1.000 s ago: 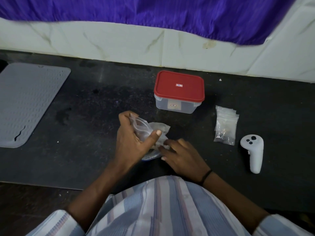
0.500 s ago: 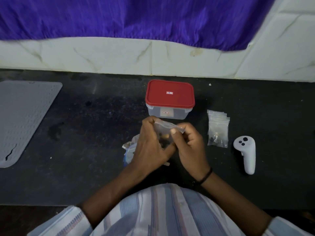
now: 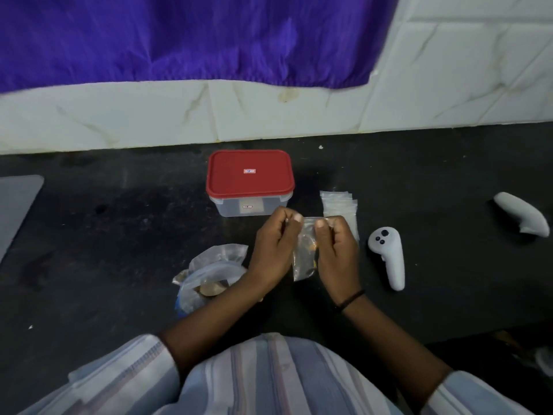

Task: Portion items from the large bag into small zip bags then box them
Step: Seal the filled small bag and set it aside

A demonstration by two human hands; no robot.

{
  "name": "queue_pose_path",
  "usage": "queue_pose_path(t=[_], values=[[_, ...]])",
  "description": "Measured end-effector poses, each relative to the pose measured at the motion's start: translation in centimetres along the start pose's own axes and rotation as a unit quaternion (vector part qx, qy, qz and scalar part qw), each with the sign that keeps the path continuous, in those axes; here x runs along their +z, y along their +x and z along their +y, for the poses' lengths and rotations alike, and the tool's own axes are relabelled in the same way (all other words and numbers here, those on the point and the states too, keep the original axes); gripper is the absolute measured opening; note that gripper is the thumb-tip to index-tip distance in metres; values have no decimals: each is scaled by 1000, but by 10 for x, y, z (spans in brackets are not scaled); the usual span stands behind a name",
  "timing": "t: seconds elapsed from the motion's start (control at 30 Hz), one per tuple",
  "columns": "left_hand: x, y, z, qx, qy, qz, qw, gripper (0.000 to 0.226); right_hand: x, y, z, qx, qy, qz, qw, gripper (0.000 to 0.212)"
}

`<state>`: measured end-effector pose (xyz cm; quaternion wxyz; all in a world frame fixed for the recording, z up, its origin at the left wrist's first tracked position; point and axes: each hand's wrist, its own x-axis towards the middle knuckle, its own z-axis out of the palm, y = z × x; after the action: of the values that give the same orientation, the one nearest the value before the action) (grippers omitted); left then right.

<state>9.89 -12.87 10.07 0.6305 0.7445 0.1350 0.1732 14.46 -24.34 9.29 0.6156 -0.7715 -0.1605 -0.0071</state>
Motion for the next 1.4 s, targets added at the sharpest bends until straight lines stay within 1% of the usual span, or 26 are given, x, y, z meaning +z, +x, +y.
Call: queue_pose_path(t=[0.1, 0.2, 0.27, 0.33, 0.37, 0.4, 0.47, 0.53, 0.63, 0.7, 0.87, 0.97, 1.03, 1.13, 1.2, 1.27, 1.33, 1.4], values=[[18, 16, -14, -41, 12, 1, 999, 28, -10, 10, 21, 46, -9, 46, 998, 27], [38, 35, -28, -84, 16, 4, 996, 26, -23, 23, 40, 90, -49, 48, 994, 25], [50, 47, -33, -119, 10, -22, 993, 21, -31, 32, 48, 105, -85, 54, 989, 24], [61, 57, -34, -167, -4, -64, 984, 15, -38, 43, 58, 115, -118, 71, 984, 26], [65, 63, -36, -180, 9, -77, 981, 13, -42, 49, 63, 115, -143, 76, 980, 28], [68, 68, -37, -177, 36, -80, 980, 12, -45, 53, 67, 110, -175, 73, 976, 30], [71, 77, -38, -142, 117, -79, 980, 16, -50, 62, 71, 105, -238, 49, 964, 34], [73, 82, -38, -107, 193, -76, 972, 19, -52, 69, 69, 98, -291, 31, 951, 33], [76, 87, -39, -81, 260, -72, 960, 22, -53, 79, 67, 80, -396, -5, 915, 28], [78, 88, -42, -75, 284, -82, 952, 23, -52, 82, 70, 83, -421, -16, 903, 26], [82, 90, -50, -58, 319, -117, 939, 24, -48, 83, 76, 96, -424, -34, 900, 22], [80, 89, -51, -73, 299, -107, 945, 22, -49, 83, 77, 93, -421, -38, 902, 19], [76, 87, -48, -83, 286, -98, 950, 28, -50, 81, 76, 85, -405, -32, 910, 17], [67, 86, -37, -90, 299, -98, 945, 32, -47, 73, 65, 71, -346, -10, 935, 22], [56, 85, -22, -94, 317, -122, 936, 27, -40, 63, 55, 29, -300, 1, 954, 20], [41, 81, -8, -100, 311, -169, 930, 21, -33, 51, 45, -45, -271, -11, 961, 13], [18, 68, 4, -97, 278, -202, 934, 16, -21, 37, 38, -114, -252, -51, 960, 10], [-10, 50, 14, -73, 273, -195, 939, 15, -8, 22, 31, -153, -228, -98, 956, 10]])
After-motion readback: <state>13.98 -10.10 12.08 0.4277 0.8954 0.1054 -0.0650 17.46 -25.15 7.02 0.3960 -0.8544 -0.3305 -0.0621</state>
